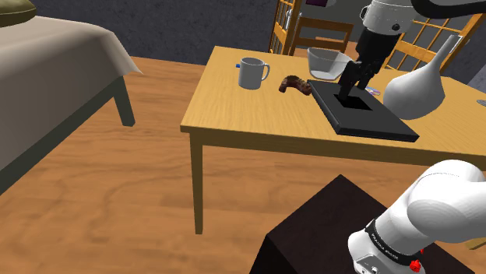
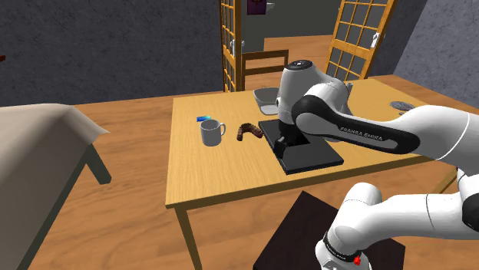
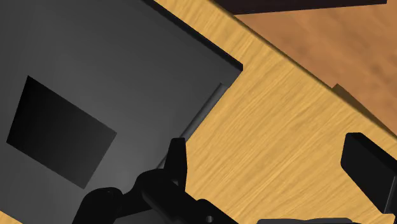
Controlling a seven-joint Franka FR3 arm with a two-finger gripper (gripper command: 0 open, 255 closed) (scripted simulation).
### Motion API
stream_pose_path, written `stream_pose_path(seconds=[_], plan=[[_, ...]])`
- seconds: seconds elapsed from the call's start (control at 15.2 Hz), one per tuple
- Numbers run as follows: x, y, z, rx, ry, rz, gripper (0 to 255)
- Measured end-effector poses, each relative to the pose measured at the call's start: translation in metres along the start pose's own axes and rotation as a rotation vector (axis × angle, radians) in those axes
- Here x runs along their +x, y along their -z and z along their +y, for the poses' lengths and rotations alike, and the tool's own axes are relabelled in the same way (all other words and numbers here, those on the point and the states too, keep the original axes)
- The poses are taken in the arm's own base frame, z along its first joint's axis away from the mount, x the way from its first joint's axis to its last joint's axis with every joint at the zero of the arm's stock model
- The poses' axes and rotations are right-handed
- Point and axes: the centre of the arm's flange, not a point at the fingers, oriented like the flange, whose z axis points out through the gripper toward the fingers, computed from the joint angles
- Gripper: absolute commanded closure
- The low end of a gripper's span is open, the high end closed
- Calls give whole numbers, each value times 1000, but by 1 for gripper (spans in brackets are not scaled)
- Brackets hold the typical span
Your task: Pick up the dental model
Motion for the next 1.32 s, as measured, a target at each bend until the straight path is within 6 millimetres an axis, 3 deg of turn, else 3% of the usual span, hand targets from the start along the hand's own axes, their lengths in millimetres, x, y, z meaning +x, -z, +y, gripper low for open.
stream_pose_path(seconds=[0.2, 1.32], plan=[[12, -7, 6, 4, -5, 0, 0], [196, -70, 117, 59, -81, 8, 0]])
